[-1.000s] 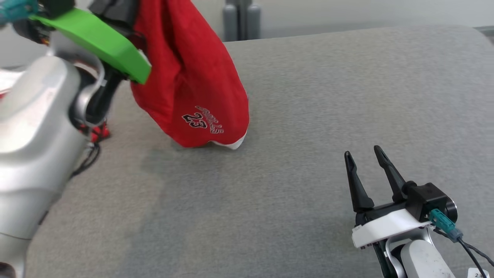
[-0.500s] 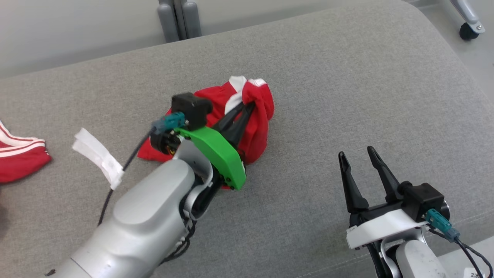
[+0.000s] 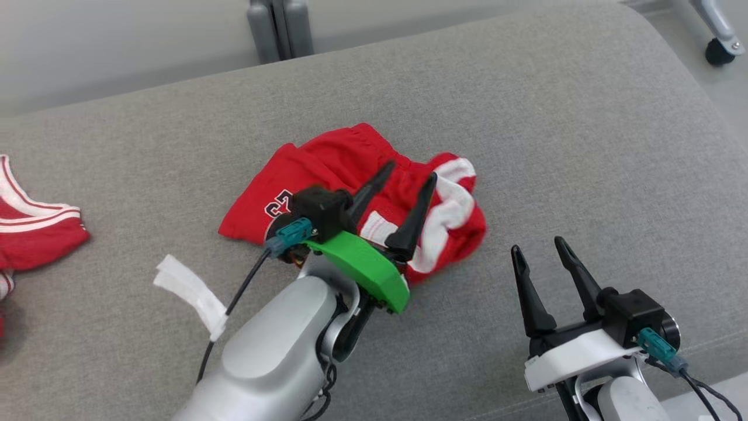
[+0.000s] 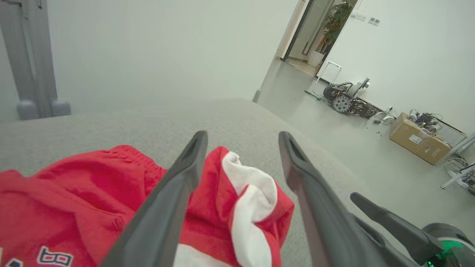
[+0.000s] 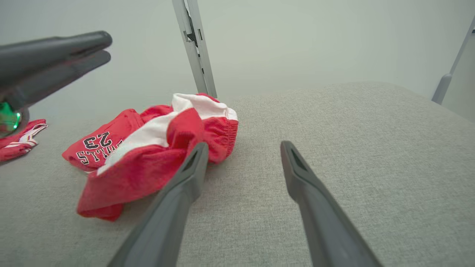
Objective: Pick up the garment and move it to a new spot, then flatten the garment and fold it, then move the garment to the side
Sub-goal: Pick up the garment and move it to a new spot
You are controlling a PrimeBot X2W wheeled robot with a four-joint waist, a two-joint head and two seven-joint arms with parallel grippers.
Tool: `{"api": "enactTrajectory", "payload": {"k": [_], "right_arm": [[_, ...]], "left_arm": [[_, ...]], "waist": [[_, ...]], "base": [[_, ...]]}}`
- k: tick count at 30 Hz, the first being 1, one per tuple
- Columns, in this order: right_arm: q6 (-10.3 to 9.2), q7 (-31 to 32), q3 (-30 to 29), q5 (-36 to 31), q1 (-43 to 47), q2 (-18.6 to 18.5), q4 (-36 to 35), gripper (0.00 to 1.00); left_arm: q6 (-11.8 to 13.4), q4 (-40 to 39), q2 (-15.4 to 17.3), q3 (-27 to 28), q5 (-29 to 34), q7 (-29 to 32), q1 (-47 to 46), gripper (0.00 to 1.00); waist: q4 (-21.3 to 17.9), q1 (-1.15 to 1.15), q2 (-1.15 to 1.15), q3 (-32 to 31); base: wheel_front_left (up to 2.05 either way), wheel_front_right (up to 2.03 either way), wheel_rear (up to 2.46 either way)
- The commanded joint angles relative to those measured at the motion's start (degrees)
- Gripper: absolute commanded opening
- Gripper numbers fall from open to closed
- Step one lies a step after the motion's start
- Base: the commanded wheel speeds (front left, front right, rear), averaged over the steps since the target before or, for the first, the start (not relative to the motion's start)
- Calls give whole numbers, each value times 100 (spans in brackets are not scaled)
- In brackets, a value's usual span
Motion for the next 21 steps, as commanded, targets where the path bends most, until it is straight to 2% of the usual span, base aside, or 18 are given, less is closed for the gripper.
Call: {"api": "enactTrajectory", "payload": {"k": [1, 9, 12, 16, 21], "right_arm": [[-1, -3, -16, -45, 117, -7, 6, 100], [-1, -3, -12, -37, 375, -50, -22, 100], [-1, -3, -67, -27, 449, -49, -34, 100], [-1, -3, -201, -19, 615, -39, -87, 100], [0, -3, -247, -21, 827, -30, -108, 100]], "left_arm": [[92, -209, 108, 274, 350, -6, 459, 100], [417, -1449, 526, 2173, 2070, -7, 2187, 100], [470, -1770, 516, 2884, 2463, -8, 2834, 100], [377, -2082, 423, 3561, 2964, -7, 3562, 100], [145, -2346, 240, 4034, 3378, -8, 4214, 100]], "waist": [[490, 0, 0, -522], [1074, 0, 0, -1046], [1222, 0, 0, -1164], [1419, 0, 0, -1295], [1572, 0, 0, -1403]], "base": [[0, 0, 0], [0, 0, 0], [0, 0, 0], [0, 0, 0], [0, 0, 0]]}}
